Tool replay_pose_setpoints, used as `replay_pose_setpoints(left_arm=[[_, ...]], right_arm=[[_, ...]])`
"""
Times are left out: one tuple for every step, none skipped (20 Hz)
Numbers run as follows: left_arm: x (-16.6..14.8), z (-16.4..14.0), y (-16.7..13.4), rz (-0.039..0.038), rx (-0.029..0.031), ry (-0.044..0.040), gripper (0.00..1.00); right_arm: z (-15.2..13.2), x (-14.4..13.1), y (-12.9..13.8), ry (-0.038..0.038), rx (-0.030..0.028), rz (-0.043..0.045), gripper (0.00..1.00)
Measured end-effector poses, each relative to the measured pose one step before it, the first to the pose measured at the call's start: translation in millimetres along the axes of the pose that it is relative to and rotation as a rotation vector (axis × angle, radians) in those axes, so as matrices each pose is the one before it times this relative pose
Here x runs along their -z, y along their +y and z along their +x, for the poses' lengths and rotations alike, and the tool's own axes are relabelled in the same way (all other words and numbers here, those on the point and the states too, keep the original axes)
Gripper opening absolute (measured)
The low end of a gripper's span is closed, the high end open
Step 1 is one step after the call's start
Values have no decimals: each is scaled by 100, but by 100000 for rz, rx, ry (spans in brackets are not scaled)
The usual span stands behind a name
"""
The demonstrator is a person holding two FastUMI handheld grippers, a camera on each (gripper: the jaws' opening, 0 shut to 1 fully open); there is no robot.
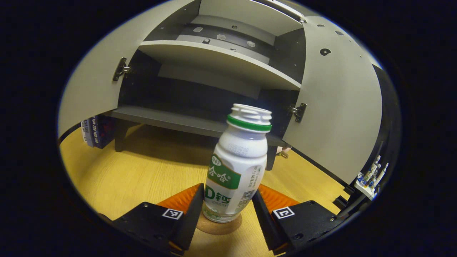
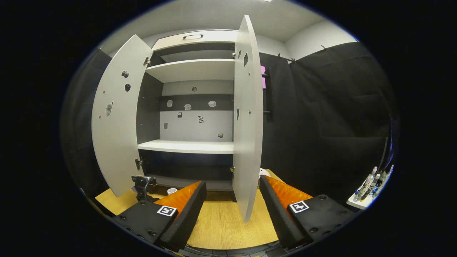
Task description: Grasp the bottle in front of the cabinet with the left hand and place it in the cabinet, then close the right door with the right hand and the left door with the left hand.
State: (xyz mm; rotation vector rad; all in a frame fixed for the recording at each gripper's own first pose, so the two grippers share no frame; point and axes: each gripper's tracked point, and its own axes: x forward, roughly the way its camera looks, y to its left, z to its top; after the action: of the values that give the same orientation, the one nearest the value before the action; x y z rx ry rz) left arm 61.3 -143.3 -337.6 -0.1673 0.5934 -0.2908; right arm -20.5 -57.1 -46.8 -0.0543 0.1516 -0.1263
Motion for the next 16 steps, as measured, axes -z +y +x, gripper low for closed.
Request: replay_pose_setpoints(left_arm=[[-402,-408,-240,766,817,732,71],[-810,-692,-268,252,1849,-896,71],[-980,-590,-254,440,1984,-1054,71],[-1094,-804,-203,555,1526,-1285,70],[-1295,-813,-53,498,769,-1768,70],[-1441,-832,159,362,-173,-2437,70],[-1390,-722,171,444,-633,-2310,70],[-1295,-736,224,712,-461,-1806,70],[-1292,-728,253,820,-573,-1798,70],[-1463,-653,197,894,-184,-1851,70],[-1461,-607,132,795,-249,-1708,70],[-1810,-512,128,662,-8,-2264,70],[-1839,-338,94,531,-33,-2302,70],[-1650,-102,-45,-427,128,-897,70],[-1494,94,-265,-1596,987,462,70],[-1648,139,-209,-2401,1030,180,70]], right_arm=[[46,4,102,59,-171,189,98],[65,82,71,134,-87,101,98],[132,123,106,322,-301,-61,98],[-17,135,143,344,-377,-132,98],[22,128,137,308,-357,-128,98],[73,147,245,117,-551,-25,98],[52,-22,210,65,-574,132,98],[81,7,254,-232,-609,298,98],[143,-1,306,-300,-798,642,98],[116,36,357,-152,-954,846,98],[214,70,347,159,-974,1124,98],[191,223,318,463,-932,1159,98],[88,143,293,500,-965,1223,98],[33,167,266,439,-910,1210,98],[111,146,253,531,-835,1076,98],[50,112,175,455,-661,803,98]])
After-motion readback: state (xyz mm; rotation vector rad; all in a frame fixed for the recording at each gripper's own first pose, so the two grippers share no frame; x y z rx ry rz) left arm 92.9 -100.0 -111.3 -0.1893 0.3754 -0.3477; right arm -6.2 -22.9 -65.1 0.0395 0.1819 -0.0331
